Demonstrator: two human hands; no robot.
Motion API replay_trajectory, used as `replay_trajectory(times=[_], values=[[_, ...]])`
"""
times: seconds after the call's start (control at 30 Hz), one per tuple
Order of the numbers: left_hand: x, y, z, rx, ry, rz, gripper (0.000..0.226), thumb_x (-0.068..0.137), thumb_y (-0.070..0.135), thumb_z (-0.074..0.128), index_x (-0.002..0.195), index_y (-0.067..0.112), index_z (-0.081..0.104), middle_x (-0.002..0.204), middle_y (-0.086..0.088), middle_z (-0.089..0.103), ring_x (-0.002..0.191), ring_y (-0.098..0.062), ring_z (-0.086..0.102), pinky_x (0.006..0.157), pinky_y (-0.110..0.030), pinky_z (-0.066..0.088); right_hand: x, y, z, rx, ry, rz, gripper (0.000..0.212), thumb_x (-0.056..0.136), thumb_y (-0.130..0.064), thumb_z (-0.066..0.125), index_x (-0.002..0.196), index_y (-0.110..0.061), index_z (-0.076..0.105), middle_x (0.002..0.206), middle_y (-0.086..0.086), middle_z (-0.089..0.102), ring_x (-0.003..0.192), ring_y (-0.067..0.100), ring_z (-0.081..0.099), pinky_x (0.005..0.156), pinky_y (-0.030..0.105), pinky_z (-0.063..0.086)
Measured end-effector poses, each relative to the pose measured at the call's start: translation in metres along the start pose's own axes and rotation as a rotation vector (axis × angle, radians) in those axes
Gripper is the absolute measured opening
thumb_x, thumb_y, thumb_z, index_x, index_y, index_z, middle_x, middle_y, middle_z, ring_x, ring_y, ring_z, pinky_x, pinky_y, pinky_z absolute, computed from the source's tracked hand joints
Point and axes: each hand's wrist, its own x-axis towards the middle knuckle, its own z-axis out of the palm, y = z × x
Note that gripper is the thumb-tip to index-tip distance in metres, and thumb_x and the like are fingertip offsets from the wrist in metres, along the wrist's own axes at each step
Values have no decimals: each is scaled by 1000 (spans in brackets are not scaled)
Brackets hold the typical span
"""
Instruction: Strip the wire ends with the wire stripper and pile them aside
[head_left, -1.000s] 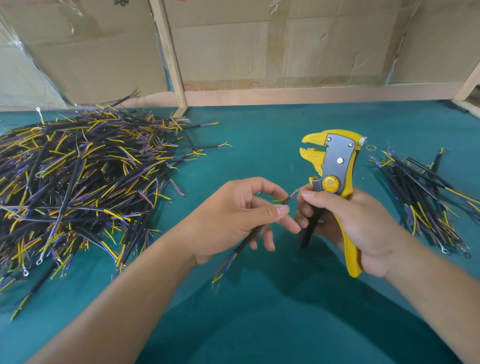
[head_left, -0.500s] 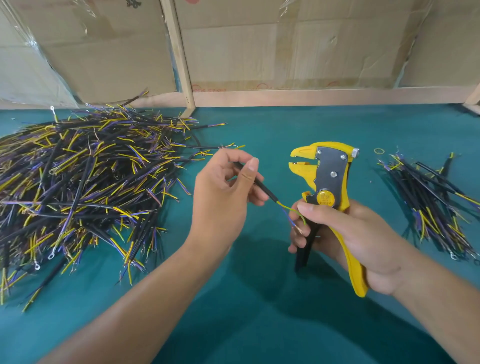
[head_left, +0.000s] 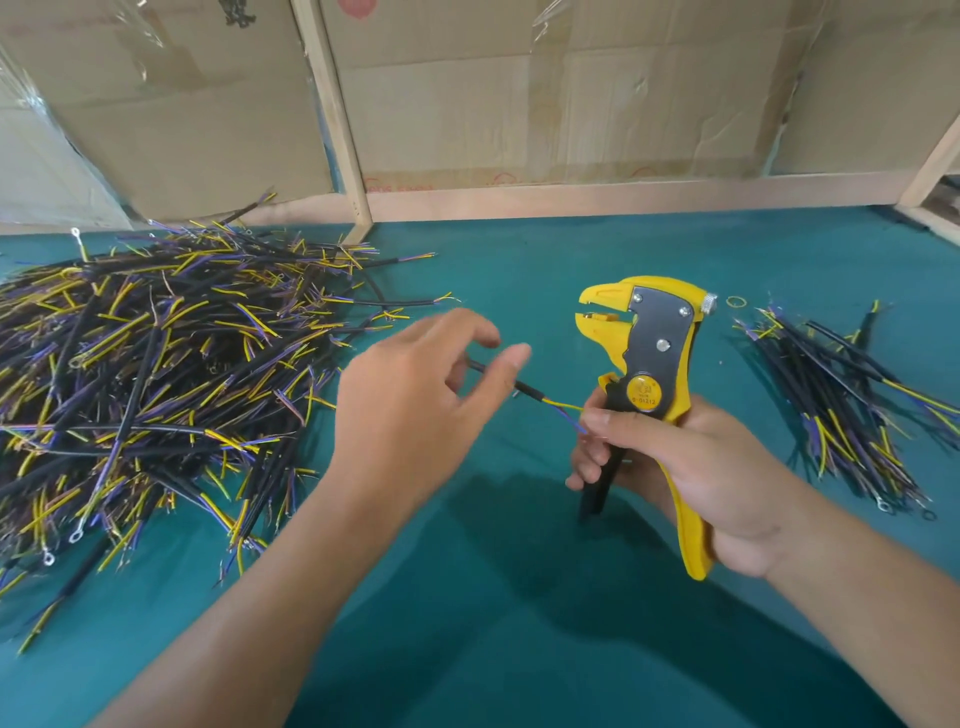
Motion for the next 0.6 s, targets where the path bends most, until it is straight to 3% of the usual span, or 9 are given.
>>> replay_trajectory(times=[0.1, 0.17, 0.23, 0.37, 0.47, 0.6], values=[[3, 3, -2, -140, -204, 266, 26, 99, 37, 56, 93, 17, 72, 89, 9, 67, 86, -15, 61, 82, -41, 48, -1, -1, -1, -30, -39, -26, 9, 85, -23, 68, 80, -16, 70, 68, 7, 57, 69, 28, 59, 81, 48, 58], [2, 1, -1, -255, -413, 229, 30, 101, 33, 55, 86, 13, 70, 79, 7, 66, 75, -16, 60, 75, -41, 46, -1, -2, -3, -53, -46, -28, 10, 86, -25, 68, 80, -16, 70, 70, 7, 58, 70, 28, 60, 87, 55, 55], [-1, -2, -1, -340, -516, 142, 28, 100, 34, 55, 84, 15, 68, 72, 4, 60, 67, -14, 51, 67, -34, 44, -1, -3, -4, -47, -31, -30, 11, 85, -25, 68, 81, -15, 70, 70, 8, 58, 71, 29, 60, 89, 60, 53], [0, -4, -3, -371, -510, 175, 17, 100, 33, 58, 89, 23, 66, 76, 7, 57, 66, -10, 48, 59, -18, 37, 0, -6, -6, -13, -17, -38, 9, 85, -23, 68, 80, -15, 70, 69, 8, 57, 69, 29, 60, 88, 60, 53], [1, -8, -4, -365, -528, 174, 16, 100, 34, 57, 90, 25, 65, 76, 5, 58, 67, -14, 49, 60, -25, 41, 1, -8, -5, 37, -29, -33, 9, 86, -19, 65, 80, -13, 69, 69, 9, 54, 68, 28, 56, 83, 54, 55], [1, -8, -5, -415, -572, 139, 14, 101, 36, 57, 92, 27, 63, 70, 0, 51, 60, -13, 38, 54, -22, 33, 2, -9, -4, 88, -19, -34, 9, 86, -16, 63, 79, -13, 68, 68, 10, 52, 66, 28, 54, 79, 49, 56]])
